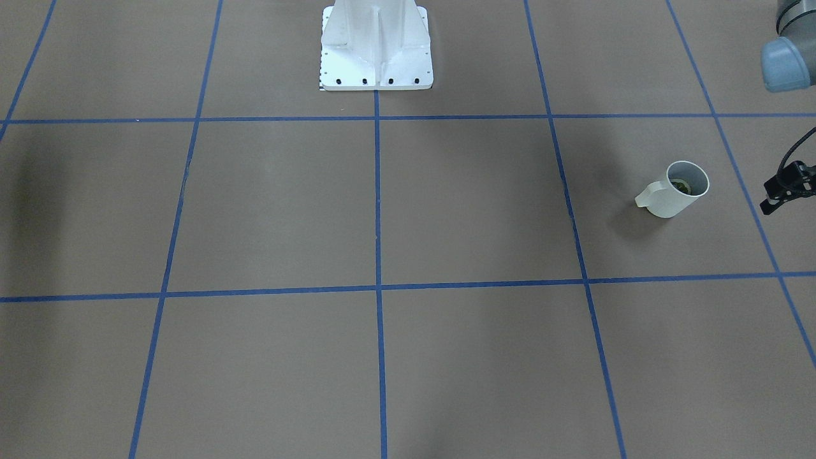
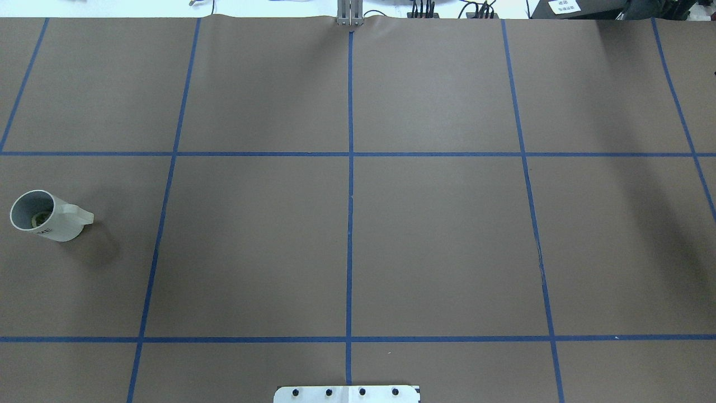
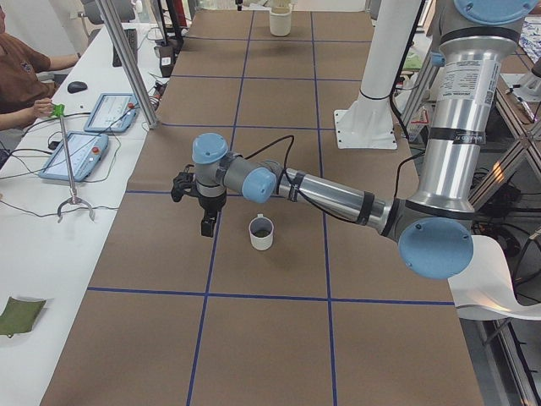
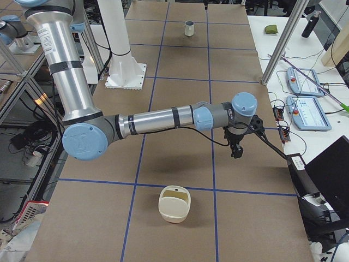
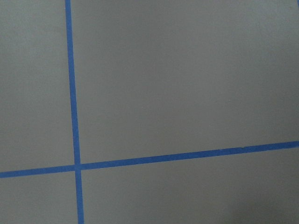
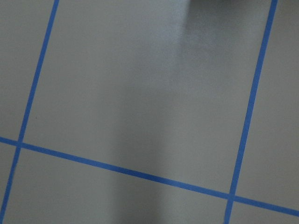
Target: Left arm hands cup to right arm to dump lemon
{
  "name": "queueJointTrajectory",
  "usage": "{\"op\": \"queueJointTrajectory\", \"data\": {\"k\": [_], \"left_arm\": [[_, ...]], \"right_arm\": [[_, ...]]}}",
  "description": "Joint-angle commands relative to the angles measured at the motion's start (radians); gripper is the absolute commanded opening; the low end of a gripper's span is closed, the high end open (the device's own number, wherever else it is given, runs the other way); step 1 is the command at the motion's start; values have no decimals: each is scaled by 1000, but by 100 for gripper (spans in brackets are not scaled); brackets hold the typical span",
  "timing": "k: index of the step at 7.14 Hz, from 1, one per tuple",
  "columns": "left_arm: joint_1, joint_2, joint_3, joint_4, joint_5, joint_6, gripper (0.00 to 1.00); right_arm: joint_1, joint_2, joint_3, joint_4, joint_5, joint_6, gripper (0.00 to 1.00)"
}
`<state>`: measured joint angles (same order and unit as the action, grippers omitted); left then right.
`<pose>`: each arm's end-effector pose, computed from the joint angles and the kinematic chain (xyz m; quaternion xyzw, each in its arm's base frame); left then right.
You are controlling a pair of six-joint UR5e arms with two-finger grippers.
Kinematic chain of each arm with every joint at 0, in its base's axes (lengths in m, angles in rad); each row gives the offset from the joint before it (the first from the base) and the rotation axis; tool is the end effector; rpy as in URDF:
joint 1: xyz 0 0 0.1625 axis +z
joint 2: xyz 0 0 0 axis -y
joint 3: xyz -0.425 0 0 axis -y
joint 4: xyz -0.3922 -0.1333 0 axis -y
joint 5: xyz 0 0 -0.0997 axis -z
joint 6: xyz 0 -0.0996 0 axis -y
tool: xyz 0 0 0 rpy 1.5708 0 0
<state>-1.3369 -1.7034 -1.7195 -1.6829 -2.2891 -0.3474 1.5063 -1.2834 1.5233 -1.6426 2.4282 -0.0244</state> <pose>0.0624 -0.5544 0.5059 0.0765 0.3827 0.0165 0.9206 0.0185 -0.6131 0.5245 0.0680 -0.4157 -0.0751 0.9038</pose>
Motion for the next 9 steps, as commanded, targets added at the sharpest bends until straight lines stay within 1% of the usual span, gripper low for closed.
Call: {"op": "queueJointTrajectory", "data": {"k": [1, 2, 3, 5, 6, 7, 8, 9], "left_arm": [[-7, -22, 15, 46, -21, 1, 100], [-8, -21, 0, 45, -18, 1, 100], [-5, -3, 15, 37, -13, 8, 100], [-4, 10, 5, 34, -21, 4, 100], [4, 14, 0, 34, -33, 4, 100], [21, 14, 1, 35, -70, 1, 100], [71, 13, -12, 37, -66, -1, 100], [84, 28, -40, 38, -64, -1, 100]], "right_arm": [[14, -11, 47, -52, 15, -2, 100], [-1, -7, 64, -119, 14, -2, 100], [-17, -10, 107, -161, -10, -3, 100], [-20, -28, 123, -160, -58, -5, 100], [-21, -46, 148, -154, -86, -5, 100], [-24, -89, 200, -152, -93, -5, 100], [-50, -115, 224, -152, -89, -5, 100], [-73, -116, 228, -149, -95, -5, 100]]}}
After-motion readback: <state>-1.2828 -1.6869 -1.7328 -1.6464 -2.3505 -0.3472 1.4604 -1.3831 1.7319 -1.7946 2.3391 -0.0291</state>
